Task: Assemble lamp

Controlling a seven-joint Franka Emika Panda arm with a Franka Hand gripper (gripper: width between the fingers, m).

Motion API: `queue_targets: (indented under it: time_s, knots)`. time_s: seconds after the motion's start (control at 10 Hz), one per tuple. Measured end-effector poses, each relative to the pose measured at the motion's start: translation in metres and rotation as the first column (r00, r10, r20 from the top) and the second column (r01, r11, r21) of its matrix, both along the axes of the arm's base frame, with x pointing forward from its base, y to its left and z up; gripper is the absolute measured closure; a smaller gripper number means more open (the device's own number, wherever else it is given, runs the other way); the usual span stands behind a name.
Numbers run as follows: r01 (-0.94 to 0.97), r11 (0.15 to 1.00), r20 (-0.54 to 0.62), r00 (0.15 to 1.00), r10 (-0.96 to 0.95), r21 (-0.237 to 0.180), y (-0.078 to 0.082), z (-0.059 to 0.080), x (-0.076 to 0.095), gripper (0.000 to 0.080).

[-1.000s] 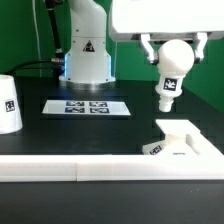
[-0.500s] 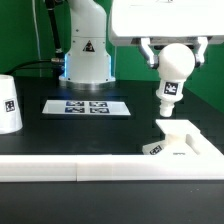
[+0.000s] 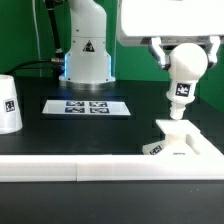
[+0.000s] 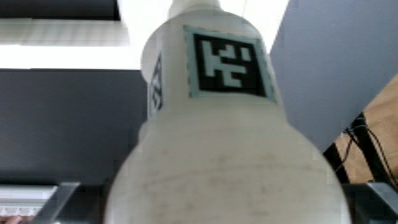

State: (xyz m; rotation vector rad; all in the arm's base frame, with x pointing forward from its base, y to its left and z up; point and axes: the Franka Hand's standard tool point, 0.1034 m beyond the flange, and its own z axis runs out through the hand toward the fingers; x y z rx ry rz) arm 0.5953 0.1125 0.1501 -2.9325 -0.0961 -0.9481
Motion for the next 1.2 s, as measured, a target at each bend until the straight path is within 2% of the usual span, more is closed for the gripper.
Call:
queue_targets:
  time_s: [0.4,0.6,1.2]
  knots:
    - [-0.004,1.000,0.007,1.000,0.004,-0.013,-0.007,-0.003,0.014,0.0220]
    - [-0.006,1.000,0.018,1.000,0.007,-0.019,-0.010,0.000,0.023,0.0220]
    - [-0.023,0.999,0.038,0.999,0.024,-0.025,0.001,-0.010,0.010,0.0220]
